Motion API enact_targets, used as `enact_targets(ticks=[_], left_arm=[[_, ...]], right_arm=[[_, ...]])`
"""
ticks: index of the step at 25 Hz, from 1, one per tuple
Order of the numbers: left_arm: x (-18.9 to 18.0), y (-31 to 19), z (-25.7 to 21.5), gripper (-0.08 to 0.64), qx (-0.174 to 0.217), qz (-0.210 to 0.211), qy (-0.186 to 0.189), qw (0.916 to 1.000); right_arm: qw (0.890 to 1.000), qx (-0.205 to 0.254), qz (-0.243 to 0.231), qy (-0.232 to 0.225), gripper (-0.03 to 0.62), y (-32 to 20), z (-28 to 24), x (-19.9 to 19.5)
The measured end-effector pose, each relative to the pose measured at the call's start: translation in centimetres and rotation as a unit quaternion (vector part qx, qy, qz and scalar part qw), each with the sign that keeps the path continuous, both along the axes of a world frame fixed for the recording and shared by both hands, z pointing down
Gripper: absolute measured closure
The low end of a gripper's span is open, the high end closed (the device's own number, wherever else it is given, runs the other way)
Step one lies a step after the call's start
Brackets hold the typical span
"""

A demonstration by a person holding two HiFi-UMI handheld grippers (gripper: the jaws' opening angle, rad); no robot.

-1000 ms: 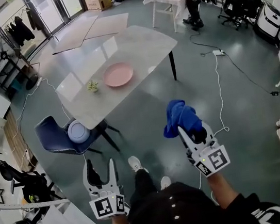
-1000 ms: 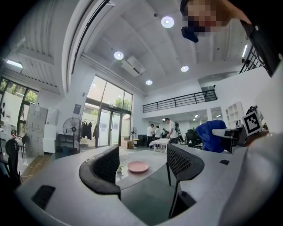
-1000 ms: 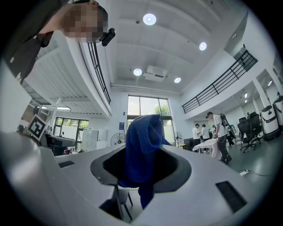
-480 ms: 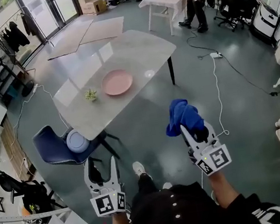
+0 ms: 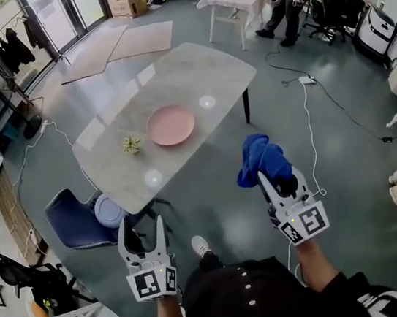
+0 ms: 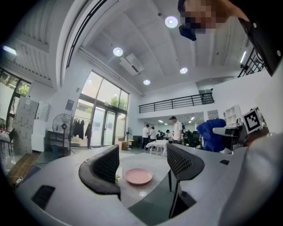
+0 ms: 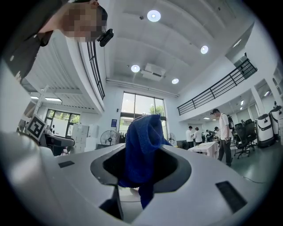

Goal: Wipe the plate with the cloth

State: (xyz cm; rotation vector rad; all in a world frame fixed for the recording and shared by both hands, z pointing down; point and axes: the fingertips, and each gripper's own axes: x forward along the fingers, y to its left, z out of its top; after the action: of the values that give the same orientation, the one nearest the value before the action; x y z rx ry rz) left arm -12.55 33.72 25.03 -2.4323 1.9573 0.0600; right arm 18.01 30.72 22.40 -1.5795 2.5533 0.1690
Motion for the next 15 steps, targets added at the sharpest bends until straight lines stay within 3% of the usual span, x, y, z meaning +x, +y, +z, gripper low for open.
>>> enact_targets(ticks=[15], left_arm=[[-7.4,-12.2,0.2,0.229,-0.004,0.025,0.011,0.9996]], right_arm=[[1.0,0.004,0.024,0.011,0.442,-11.3,-0.8,-6.9]])
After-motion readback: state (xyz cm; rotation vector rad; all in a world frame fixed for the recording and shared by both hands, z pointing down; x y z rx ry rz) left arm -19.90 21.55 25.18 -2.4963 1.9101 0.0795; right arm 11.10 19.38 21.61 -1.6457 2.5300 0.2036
